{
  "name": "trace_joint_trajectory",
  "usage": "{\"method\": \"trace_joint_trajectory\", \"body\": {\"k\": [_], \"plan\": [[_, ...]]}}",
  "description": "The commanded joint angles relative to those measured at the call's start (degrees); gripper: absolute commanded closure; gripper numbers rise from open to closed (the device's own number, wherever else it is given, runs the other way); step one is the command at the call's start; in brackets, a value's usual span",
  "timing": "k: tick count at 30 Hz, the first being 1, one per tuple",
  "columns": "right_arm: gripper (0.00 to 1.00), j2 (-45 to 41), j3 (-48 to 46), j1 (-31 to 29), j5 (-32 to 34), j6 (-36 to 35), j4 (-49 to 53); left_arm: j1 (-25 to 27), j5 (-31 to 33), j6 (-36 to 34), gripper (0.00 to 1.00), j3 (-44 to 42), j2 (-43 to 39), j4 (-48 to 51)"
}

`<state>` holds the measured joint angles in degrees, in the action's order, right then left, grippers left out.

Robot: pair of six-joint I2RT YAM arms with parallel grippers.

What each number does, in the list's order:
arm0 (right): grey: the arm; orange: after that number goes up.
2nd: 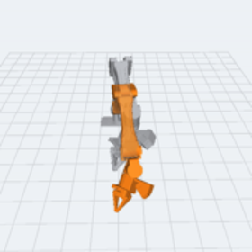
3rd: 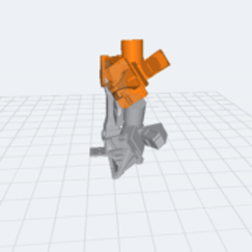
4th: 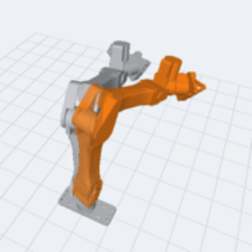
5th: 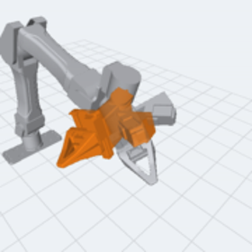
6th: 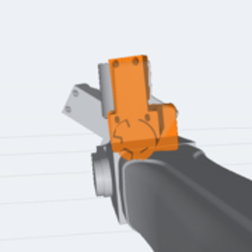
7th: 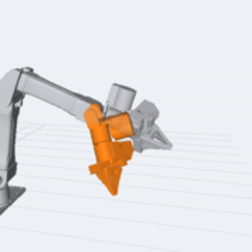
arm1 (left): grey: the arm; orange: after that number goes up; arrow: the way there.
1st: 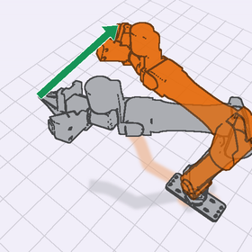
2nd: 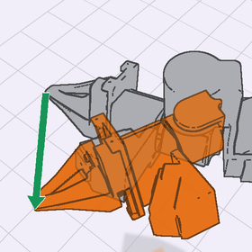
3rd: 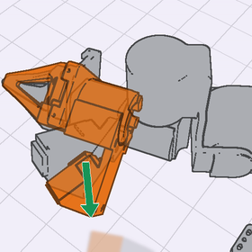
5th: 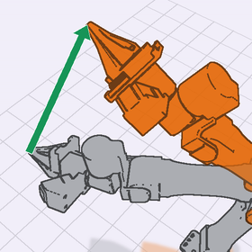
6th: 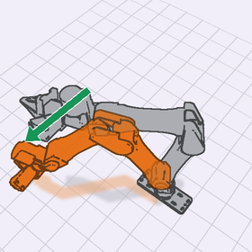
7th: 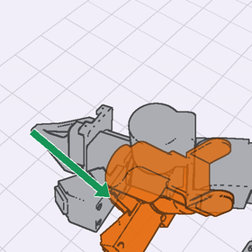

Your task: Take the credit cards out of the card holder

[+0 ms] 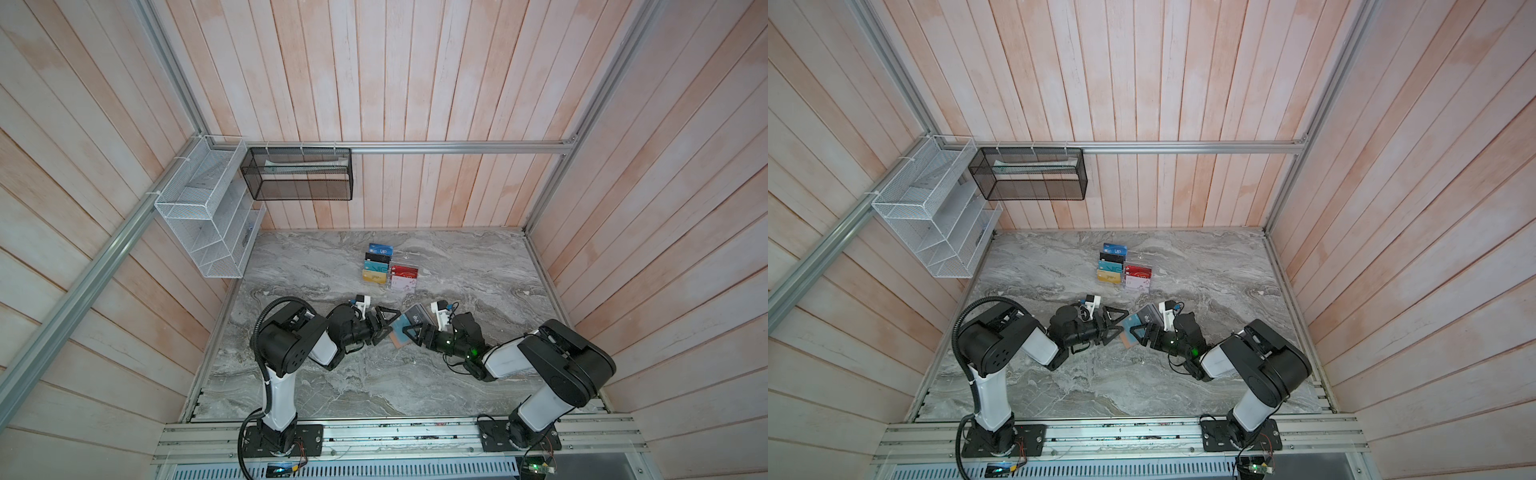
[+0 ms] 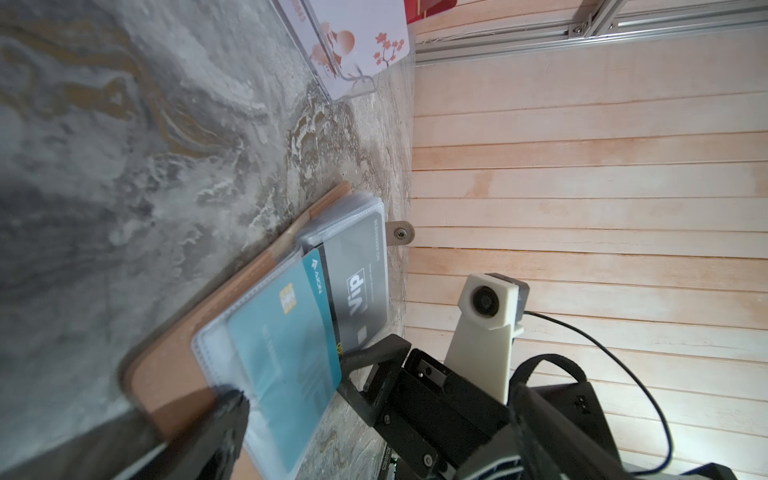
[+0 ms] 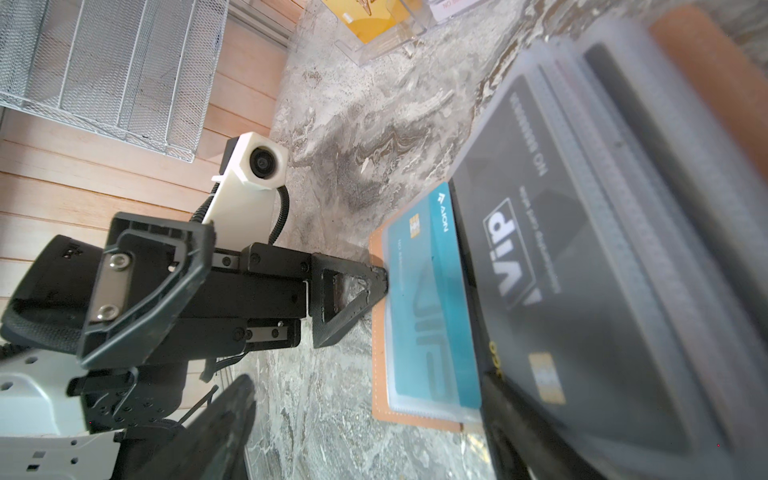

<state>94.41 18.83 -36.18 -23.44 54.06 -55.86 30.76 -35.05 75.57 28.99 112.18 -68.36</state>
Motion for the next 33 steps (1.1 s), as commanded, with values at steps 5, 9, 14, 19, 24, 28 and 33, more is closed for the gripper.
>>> {"method": "trace_joint_trajectory", "body": {"k": [5, 9, 14, 19, 24, 28, 33], "plan": [[0.22, 3.1, 1.0, -0.3, 1.0, 2.3, -3.1, 0.1, -0.4, -0.7, 0.00, -2.3, 3.2, 5.2], [0.25, 3.8, 1.0, -0.3, 1.2, 2.9, -4.2, 0.1, -0.5, -0.5, 0.00, -2.5, 3.7, 4.7], [0.32, 4.7, 1.1, -0.3, 2.1, 3.1, -5.0, 0.1, -0.7, -0.4, 0.00, -2.6, 4.1, 4.2], [0.47, 5.9, 2.0, -0.3, 1.8, 2.9, -5.4, 0.1, -0.9, -0.3, 0.00, -2.6, 4.3, 4.1], [0.63, 6.9, 2.9, -0.3, 1.4, 2.8, -6.2, 0.0, -1.1, -0.5, 0.00, -2.6, 4.7, 4.1], [0.69, 7.4, 3.0, -0.3, 1.3, 2.8, -7.0, -0.1, -1.2, -0.3, 0.00, -2.7, 5.4, 3.8], [0.74, 7.9, 2.9, -0.1, 1.5, 3.0, -8.0, -0.4, -1.4, 0.0, 0.00, -3.4, 6.5, 2.5]]}}
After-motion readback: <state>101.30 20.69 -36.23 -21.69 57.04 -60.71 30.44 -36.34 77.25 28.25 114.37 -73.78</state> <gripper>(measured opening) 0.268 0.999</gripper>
